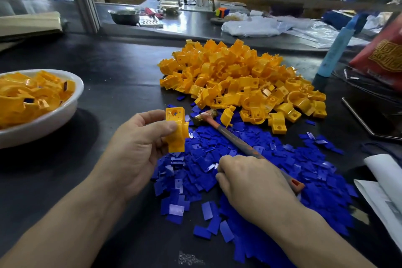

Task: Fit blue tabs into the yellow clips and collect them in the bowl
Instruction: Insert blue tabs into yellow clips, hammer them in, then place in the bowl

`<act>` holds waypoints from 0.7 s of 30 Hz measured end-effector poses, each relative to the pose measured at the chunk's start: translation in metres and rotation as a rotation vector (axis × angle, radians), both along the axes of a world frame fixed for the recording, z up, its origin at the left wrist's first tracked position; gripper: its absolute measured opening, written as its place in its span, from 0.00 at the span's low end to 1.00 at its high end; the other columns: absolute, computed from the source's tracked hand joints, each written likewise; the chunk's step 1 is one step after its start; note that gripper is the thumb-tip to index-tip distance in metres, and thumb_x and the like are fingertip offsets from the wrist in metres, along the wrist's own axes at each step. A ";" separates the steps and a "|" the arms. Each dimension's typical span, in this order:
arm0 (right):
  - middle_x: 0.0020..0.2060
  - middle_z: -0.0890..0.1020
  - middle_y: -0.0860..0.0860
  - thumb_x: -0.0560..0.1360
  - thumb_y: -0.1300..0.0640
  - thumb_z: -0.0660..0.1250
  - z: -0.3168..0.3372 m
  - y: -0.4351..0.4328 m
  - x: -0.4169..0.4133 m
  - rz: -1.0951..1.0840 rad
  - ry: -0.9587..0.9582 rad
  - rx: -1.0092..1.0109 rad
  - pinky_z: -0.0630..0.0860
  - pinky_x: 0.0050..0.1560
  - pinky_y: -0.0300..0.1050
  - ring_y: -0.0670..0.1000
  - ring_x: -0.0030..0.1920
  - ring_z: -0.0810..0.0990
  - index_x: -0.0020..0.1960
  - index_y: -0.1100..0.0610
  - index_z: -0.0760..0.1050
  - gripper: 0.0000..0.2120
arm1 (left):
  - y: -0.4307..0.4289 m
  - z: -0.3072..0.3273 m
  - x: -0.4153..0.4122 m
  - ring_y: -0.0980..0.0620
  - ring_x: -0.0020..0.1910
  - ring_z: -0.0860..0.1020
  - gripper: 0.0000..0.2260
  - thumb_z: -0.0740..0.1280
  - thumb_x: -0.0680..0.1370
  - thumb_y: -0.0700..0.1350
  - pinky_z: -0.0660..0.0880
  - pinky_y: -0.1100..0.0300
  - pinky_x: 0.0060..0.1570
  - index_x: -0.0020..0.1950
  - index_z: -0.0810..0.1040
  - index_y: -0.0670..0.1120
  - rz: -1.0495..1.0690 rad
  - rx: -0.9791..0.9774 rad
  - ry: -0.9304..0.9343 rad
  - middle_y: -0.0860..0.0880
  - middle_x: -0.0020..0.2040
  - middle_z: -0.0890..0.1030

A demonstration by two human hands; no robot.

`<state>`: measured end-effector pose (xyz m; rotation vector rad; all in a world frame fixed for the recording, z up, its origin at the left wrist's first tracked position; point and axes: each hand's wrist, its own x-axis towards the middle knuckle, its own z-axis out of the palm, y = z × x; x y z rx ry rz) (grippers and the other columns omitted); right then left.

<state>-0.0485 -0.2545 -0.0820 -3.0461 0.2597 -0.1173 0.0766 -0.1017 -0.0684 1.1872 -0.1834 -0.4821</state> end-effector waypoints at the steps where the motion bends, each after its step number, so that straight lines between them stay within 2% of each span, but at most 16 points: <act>1: 0.45 0.79 0.47 0.79 0.44 0.53 0.000 0.000 0.000 -0.003 -0.012 0.004 0.77 0.40 0.51 0.52 0.43 0.79 0.53 0.49 0.68 0.11 | 0.001 -0.001 0.001 0.51 0.34 0.83 0.21 0.72 0.63 0.41 0.80 0.59 0.31 0.55 0.76 0.44 0.013 0.000 -0.001 0.45 0.41 0.85; 4: 0.46 0.80 0.46 0.76 0.38 0.55 0.002 0.001 0.000 -0.033 -0.030 -0.010 0.70 0.31 0.46 0.52 0.44 0.80 0.59 0.47 0.65 0.17 | 0.001 -0.003 0.001 0.52 0.33 0.83 0.19 0.72 0.64 0.42 0.79 0.61 0.29 0.54 0.78 0.44 0.011 0.010 0.001 0.45 0.41 0.85; 5: 0.47 0.80 0.46 0.76 0.37 0.55 0.003 0.000 0.001 -0.035 -0.020 -0.020 0.70 0.31 0.46 0.53 0.45 0.80 0.59 0.46 0.65 0.18 | 0.000 -0.004 0.000 0.52 0.33 0.83 0.19 0.72 0.64 0.42 0.79 0.61 0.30 0.54 0.78 0.44 0.007 0.022 0.000 0.45 0.41 0.85; 8: 0.47 0.79 0.47 0.78 0.41 0.54 0.003 0.000 0.004 -0.013 0.005 -0.010 0.75 0.38 0.49 0.53 0.45 0.79 0.57 0.48 0.69 0.14 | -0.002 -0.005 -0.002 0.51 0.34 0.82 0.20 0.72 0.63 0.44 0.79 0.59 0.34 0.54 0.79 0.44 -0.013 0.081 -0.009 0.45 0.41 0.85; 12: 0.46 0.79 0.47 0.79 0.45 0.53 0.001 -0.002 0.004 -0.012 -0.046 -0.007 0.78 0.41 0.50 0.52 0.43 0.79 0.53 0.49 0.70 0.11 | -0.005 -0.005 -0.007 0.53 0.34 0.81 0.21 0.73 0.62 0.44 0.78 0.62 0.30 0.54 0.80 0.45 -0.073 0.146 -0.011 0.45 0.41 0.85; 16: 0.41 0.78 0.46 0.79 0.45 0.50 0.004 -0.007 0.003 -0.036 -0.183 0.022 0.77 0.42 0.49 0.49 0.40 0.78 0.50 0.48 0.71 0.13 | -0.007 -0.006 -0.012 0.51 0.35 0.83 0.24 0.74 0.60 0.46 0.78 0.61 0.30 0.55 0.80 0.43 -0.123 0.187 -0.032 0.43 0.44 0.85; 19: 0.34 0.78 0.45 0.78 0.45 0.54 0.010 -0.008 0.003 -0.045 -0.345 0.284 0.75 0.37 0.42 0.45 0.35 0.76 0.43 0.47 0.74 0.12 | -0.008 -0.009 -0.015 0.48 0.40 0.83 0.24 0.75 0.59 0.48 0.78 0.55 0.37 0.55 0.80 0.45 -0.130 0.225 -0.064 0.43 0.46 0.85; 21: 0.31 0.78 0.45 0.77 0.45 0.58 0.014 -0.007 0.002 -0.062 -0.453 0.564 0.73 0.29 0.37 0.43 0.31 0.76 0.42 0.46 0.76 0.10 | -0.009 -0.010 -0.018 0.49 0.39 0.84 0.20 0.75 0.64 0.44 0.78 0.57 0.35 0.55 0.80 0.46 -0.148 0.216 -0.075 0.44 0.45 0.86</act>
